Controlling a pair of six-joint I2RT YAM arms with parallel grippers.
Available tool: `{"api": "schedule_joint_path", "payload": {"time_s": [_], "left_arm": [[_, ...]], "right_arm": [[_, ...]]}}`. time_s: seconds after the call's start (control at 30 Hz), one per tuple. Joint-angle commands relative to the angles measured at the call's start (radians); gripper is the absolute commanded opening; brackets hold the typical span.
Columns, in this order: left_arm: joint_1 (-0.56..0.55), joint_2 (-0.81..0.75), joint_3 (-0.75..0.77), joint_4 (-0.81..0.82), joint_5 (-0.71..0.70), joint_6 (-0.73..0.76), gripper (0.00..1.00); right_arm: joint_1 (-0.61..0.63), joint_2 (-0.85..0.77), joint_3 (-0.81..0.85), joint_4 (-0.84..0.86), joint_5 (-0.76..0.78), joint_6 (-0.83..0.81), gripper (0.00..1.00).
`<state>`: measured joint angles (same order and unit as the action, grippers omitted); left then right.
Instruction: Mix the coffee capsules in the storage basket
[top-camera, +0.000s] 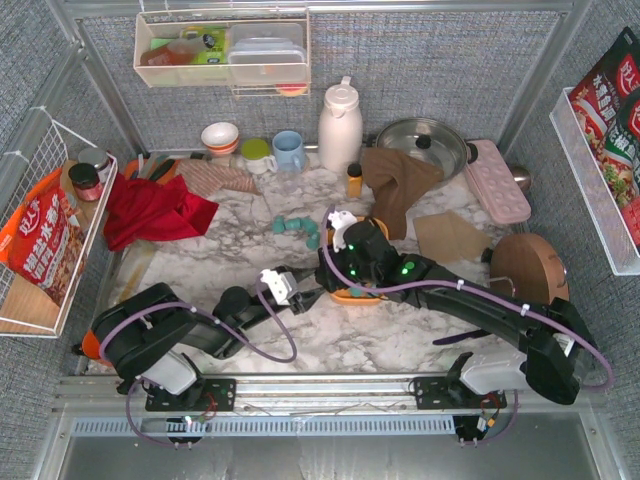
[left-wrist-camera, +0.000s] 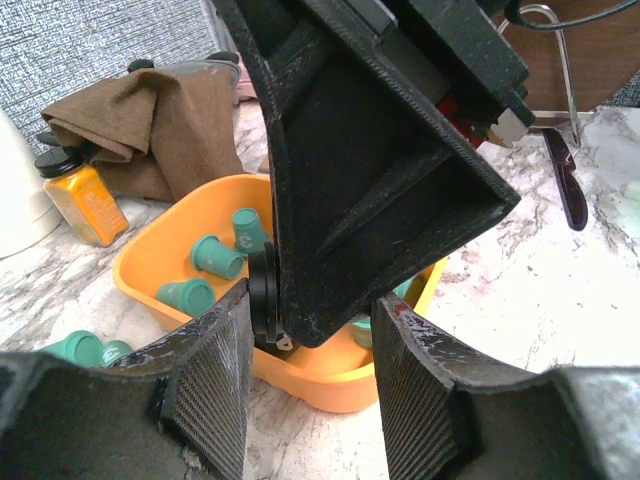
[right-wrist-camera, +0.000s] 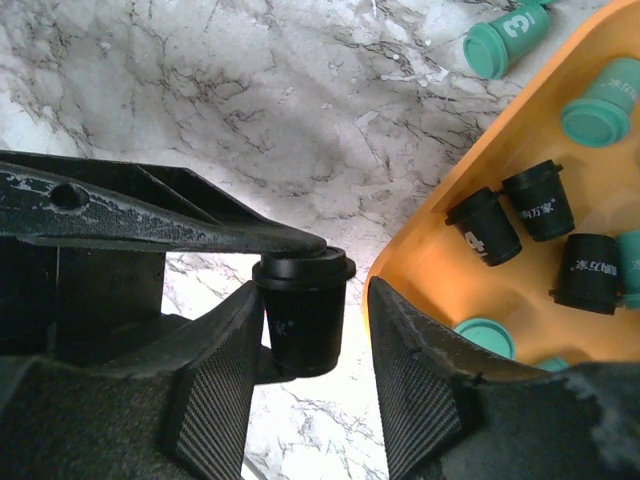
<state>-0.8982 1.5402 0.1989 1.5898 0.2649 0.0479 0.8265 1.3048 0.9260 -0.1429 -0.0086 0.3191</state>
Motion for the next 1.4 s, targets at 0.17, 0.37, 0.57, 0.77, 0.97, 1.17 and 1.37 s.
{"api": "schedule_joint_path", "payload": {"time_s": [0.17, 0.37, 0.57, 0.77, 0.97, 1.17, 1.37], "left_arm": [[-0.007, -0.013, 0.002, 0.069, -0.009, -0.006, 0.55], [-0.007, -0.003, -0.005, 0.065, -0.067, -0.030, 0.99], [-0.007, -0.013, -0.018, 0.053, -0.228, -0.076, 0.99], [-0.007, -0.027, -0.027, 0.024, -0.431, -0.127, 0.99], [-0.007, -0.051, -0.006, -0.071, -0.594, -0.187, 0.99], [-0.006, -0.083, 0.100, -0.320, -0.668, -0.242, 0.99], [-0.005, -0.106, 0.220, -0.619, -0.775, -0.324, 0.99]], "right_arm": [[0.004, 0.006, 0.005, 0.034, -0.015, 0.012, 0.31], [0.005, -0.012, -0.005, 0.023, 0.041, 0.009, 0.17], [0.005, -0.044, -0.025, -0.021, 0.213, -0.021, 0.12], [-0.001, -0.059, -0.061, -0.070, 0.432, -0.085, 0.11], [-0.010, -0.088, -0.098, -0.070, 0.473, -0.117, 0.11], [-0.019, -0.066, -0.116, -0.066, 0.506, -0.141, 0.14], [-0.036, -0.031, -0.140, -0.061, 0.493, -0.123, 0.27]]}}
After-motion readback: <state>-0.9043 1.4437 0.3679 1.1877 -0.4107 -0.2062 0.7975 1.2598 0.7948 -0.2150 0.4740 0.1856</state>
